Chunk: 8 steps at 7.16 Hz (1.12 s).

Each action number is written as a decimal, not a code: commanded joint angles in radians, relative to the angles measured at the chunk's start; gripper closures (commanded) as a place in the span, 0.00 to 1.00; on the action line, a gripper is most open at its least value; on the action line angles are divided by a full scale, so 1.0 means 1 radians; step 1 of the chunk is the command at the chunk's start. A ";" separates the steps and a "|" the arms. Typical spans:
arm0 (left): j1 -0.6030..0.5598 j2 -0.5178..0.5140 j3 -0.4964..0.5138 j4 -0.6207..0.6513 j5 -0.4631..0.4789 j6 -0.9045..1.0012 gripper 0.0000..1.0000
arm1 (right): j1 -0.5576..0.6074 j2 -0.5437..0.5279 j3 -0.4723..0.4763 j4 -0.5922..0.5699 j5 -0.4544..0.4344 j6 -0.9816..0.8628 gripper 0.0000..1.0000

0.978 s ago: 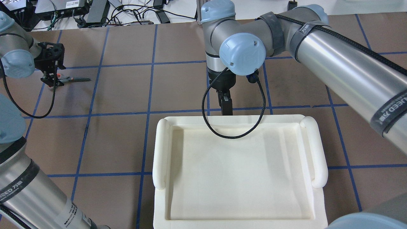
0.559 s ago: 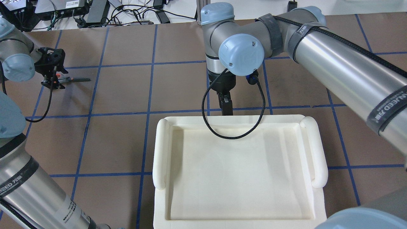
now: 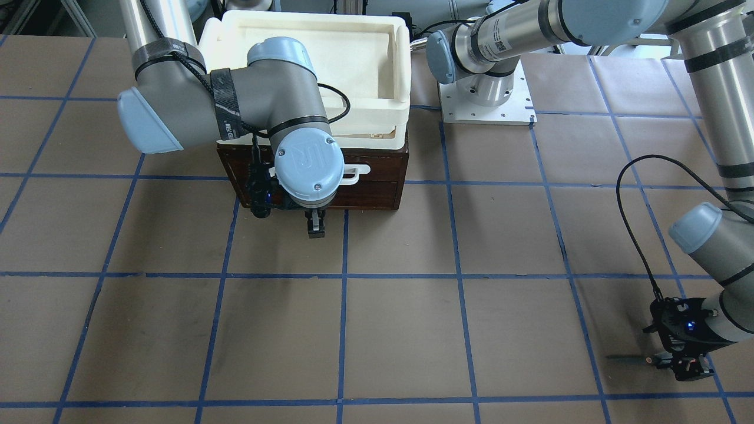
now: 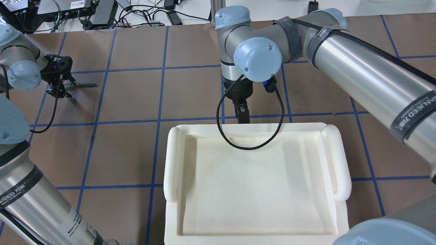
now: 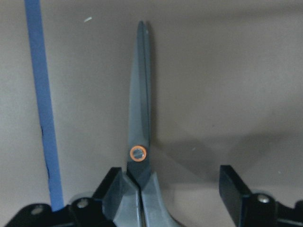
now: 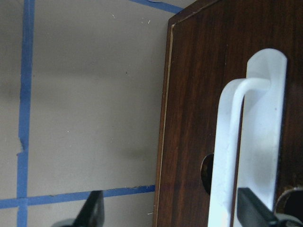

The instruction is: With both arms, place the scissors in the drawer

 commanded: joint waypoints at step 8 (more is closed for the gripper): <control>0.000 -0.002 -0.003 0.009 -0.024 -0.003 0.23 | 0.000 0.034 0.002 -0.005 0.003 -0.002 0.00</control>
